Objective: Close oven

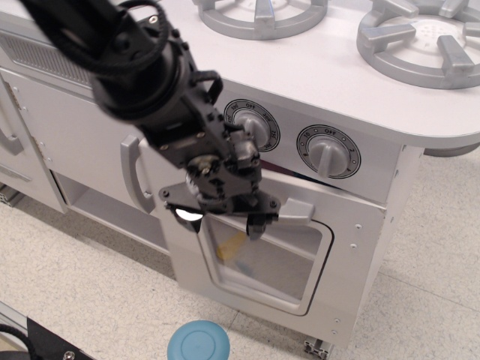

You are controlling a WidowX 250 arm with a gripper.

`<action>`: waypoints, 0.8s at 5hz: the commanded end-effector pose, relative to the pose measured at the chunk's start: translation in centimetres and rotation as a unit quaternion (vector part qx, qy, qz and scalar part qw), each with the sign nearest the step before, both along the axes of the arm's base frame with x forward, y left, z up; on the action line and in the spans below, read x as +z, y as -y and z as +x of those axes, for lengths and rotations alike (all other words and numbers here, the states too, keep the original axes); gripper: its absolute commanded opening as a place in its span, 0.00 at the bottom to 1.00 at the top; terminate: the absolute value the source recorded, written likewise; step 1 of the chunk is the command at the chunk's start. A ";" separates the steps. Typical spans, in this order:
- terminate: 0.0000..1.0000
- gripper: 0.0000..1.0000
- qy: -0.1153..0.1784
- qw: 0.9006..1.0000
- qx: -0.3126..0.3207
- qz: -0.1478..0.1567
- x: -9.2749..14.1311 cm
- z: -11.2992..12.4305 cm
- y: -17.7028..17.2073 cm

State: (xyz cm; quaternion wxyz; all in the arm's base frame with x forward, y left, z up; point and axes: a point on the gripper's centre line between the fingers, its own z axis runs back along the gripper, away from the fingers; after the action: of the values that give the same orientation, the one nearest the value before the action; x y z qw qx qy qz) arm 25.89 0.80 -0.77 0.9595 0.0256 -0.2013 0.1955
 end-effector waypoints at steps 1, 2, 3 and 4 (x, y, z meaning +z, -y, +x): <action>0.00 1.00 0.030 0.999 0.010 -0.011 2.4 1.1 -0.5; 0.00 1.00 0.010 0.999 -0.018 -0.037 3.7 -1.1 -0.8; 0.00 1.00 -0.023 0.997 -0.057 -0.054 5.0 -3.9 -0.8; 0.00 1.00 -0.033 0.997 -0.050 -0.050 6.9 -4.6 -1.5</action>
State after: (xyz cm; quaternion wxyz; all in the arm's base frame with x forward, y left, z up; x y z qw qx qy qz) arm 20.60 2.05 4.73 0.9773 -0.0268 -0.1424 0.1548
